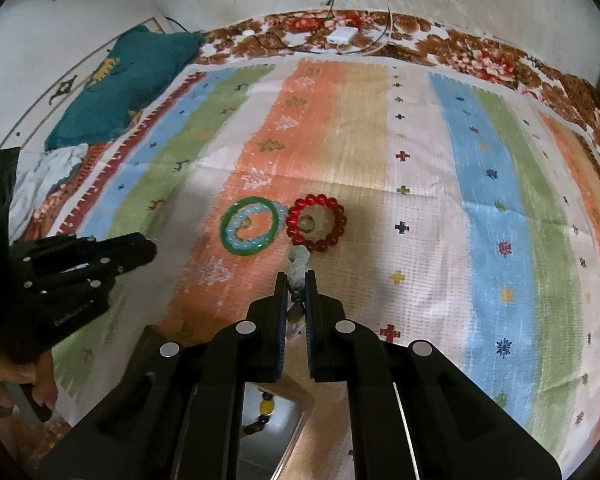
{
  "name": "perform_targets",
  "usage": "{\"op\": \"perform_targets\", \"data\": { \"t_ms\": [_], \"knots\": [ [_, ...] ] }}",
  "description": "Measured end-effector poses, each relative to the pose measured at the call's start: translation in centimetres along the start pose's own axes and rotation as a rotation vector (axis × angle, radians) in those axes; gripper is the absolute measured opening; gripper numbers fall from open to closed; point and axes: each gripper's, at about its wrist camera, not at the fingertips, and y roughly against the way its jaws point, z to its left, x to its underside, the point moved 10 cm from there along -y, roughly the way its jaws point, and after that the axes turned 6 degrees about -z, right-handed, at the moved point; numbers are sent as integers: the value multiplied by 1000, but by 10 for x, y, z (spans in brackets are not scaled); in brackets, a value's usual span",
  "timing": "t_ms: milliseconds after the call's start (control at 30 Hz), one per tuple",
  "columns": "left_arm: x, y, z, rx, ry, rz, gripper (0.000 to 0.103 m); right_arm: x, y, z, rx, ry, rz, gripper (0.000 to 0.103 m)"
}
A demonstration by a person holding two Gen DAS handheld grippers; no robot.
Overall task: Organize jewelry
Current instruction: 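Carry charm and white-pink bracelet into the tin box and open both tools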
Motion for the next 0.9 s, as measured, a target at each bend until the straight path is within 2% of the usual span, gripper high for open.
{"op": "perform_targets", "data": {
  "t_ms": [533,900],
  "knots": [
    [-3,36,-16,33,-7,-66,15,3,28,23,-33,26,-50,9],
    [12,52,-24,51,-14,-71,15,16,45,38,-64,51,-67,9]
  ]
}}
